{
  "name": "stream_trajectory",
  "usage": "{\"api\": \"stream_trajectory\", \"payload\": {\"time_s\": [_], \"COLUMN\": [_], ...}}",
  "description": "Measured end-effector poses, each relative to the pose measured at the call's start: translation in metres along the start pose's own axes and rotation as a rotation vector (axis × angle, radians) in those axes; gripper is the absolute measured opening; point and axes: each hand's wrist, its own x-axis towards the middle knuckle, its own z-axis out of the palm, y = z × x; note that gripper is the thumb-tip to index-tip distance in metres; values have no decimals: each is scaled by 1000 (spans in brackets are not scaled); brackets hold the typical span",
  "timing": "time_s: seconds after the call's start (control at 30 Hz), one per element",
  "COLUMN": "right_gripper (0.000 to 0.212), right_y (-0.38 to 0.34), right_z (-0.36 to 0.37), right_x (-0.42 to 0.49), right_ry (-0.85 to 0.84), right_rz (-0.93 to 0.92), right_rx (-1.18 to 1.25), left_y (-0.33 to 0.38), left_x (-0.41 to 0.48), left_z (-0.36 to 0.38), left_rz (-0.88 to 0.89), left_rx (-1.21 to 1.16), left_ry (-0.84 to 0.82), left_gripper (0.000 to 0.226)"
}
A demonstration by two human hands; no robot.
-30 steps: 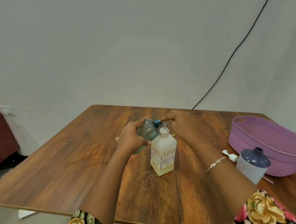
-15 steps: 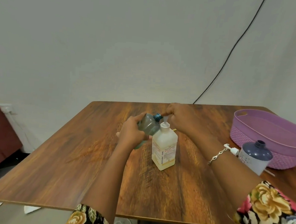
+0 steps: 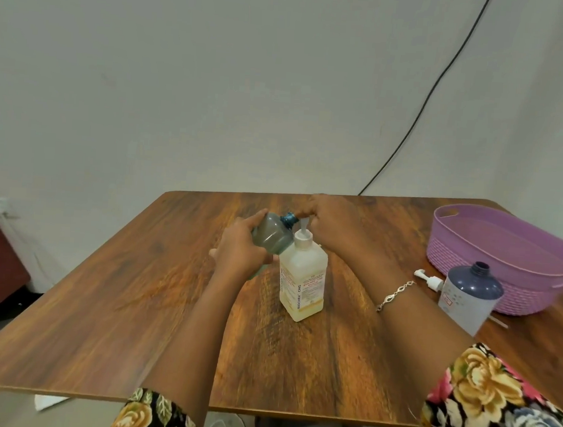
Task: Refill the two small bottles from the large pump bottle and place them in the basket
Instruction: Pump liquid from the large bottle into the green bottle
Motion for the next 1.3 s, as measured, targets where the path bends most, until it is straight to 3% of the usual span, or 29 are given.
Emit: {"api": "stream_trajectory", "payload": {"time_s": [0.3,0.53,0.77,1.03,1.3], "right_gripper": [29,38,25,39,30], "right_y": [2,2,0,-1,-3], "right_z": [14,-12,19,-12,3], "right_x": [-9,-3,-22,-3,-15], "right_ry": [73,-59,136,-75,-5], "right_rz": [12,-27,-11,23,-61], "right_rx": [51,25,72,15,-81], "left_y": [-5,6,-8,4,-6], "left_x": [-7,-1,-5,-4,-9], "left_z": [6,-1,5,-4,2], "left_rz": [-49,30,-23,11,-18], "left_rx": [9,-26,-23,-26,14], "left_ry": [-45,-29,-73,-54,-83], "left_gripper": [89,88,91,88,90]}}
